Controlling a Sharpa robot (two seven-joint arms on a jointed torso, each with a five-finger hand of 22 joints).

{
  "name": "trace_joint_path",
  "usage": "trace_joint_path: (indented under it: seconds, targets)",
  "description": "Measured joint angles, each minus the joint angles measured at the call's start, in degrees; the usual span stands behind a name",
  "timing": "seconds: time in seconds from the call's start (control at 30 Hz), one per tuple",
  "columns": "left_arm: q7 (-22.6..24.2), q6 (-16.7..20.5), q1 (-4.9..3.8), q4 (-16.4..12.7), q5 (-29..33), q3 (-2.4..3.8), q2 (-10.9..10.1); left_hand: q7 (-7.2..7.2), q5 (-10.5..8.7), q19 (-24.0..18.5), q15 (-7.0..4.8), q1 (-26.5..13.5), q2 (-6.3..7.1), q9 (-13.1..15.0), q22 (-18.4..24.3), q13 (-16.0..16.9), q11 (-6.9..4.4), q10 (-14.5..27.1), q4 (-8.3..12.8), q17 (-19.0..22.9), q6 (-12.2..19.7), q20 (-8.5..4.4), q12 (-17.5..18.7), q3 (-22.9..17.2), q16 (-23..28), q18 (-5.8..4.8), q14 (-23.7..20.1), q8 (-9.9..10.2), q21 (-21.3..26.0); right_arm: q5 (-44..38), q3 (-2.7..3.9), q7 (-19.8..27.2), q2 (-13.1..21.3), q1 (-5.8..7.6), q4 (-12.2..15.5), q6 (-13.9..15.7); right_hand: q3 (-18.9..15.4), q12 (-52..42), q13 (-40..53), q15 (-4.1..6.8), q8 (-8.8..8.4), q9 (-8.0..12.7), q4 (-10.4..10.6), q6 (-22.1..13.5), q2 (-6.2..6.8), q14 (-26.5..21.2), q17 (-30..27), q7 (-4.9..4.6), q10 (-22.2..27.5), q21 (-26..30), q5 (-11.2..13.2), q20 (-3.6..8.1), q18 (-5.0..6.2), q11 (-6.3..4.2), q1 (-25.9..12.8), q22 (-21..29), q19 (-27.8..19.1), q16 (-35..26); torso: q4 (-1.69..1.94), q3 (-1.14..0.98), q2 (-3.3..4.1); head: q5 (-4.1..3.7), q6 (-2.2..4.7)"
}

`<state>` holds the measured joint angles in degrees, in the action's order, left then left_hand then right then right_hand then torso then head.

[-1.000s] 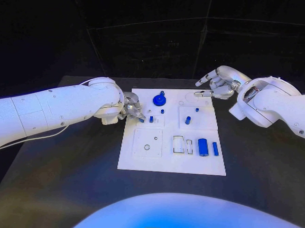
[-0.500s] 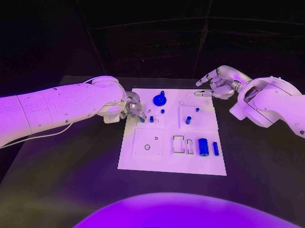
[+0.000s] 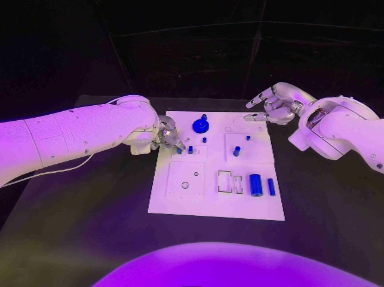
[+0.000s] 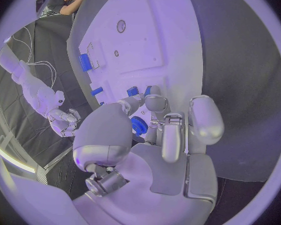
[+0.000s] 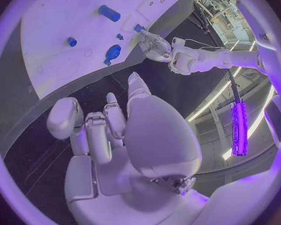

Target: Assemble the parts on the task board

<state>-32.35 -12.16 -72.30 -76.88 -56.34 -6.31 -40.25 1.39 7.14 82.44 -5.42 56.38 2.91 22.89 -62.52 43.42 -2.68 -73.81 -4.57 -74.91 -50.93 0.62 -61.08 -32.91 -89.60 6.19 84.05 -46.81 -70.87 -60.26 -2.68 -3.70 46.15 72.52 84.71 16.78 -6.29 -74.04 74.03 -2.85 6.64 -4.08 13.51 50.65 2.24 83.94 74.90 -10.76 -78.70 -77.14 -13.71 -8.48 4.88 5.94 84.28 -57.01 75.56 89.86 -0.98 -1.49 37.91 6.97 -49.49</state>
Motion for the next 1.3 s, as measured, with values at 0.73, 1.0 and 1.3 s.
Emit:
trace_joint_path:
  seconds: [0.73, 1.0, 1.3]
  targets:
    - [-0.37, 0.33, 0.18, 0.59, 0.1, -0.12, -0.26, -0.46, -0.26, 0.3, -0.4, -4.95, 1.87, -0.25, -0.85, 0.15, -0.39, -0.82, -6.58, 0.0, -1.31, -0.36, -0.16, 12.54, 0.0, 0.0, -0.01, -0.26, -0.36, 0.0, 0.0, 0.08, -0.07, 0.0, -0.15, -0.03, -0.16, 0.0, -0.02, 0.0, 0.0, 0.0, 0.16, 0.0, 0.0, 0.0, 0.03, 0.0, 0.0, -0.01, -0.26, 0.0, -0.01, 0.0, 0.0, 0.04, 0.0, 0.0, 0.05, 0.07, 0.0, -0.2, -0.13]
    - [2.7, 8.33, 0.2, 0.38, 2.19, -0.14, -1.07, 1.9, -0.27, -5.45, 0.64, -2.87, 1.42, -1.32, 15.9, -12.79, 1.9, 7.21, -10.31, 0.0, 3.96, 0.73, 9.78, 20.63, 5.83, 1.39, 0.01, 1.53, 13.71, 0.0, 0.0, 0.11, -0.13, -0.01, -0.25, -0.03, -0.16, 0.0, -0.06, 0.0, 0.0, 0.0, 0.16, 0.0, 0.0, 0.0, 0.03, 0.0, 0.0, -0.01, -0.26, 0.0, 0.0, 0.0, 0.0, 0.04, 0.0, 0.0, 0.08, 0.04, -0.03, -0.27, -0.03]
    - [8.0, 14.98, 0.17, -0.27, 6.05, -0.14, -1.59, 3.91, -0.27, -10.2, 2.5, 2.69, 0.2, -2.76, 28.65, -15.28, 3.81, 12.27, -11.13, 10.52, 8.41, 2.23, 12.36, 25.11, 15.46, 3.56, -1.98, 2.94, 26.11, 0.0, 0.0, 0.15, -0.14, -0.01, -0.33, -0.03, -0.15, 0.0, -0.05, 0.0, 0.0, 0.0, 0.16, 0.0, 0.0, 0.0, 0.03, 0.0, 0.0, -0.01, -0.26, 0.0, 0.0, 0.0, 0.0, 0.04, 0.0, 0.0, 0.08, 0.03, -0.03, -0.31, 0.02]
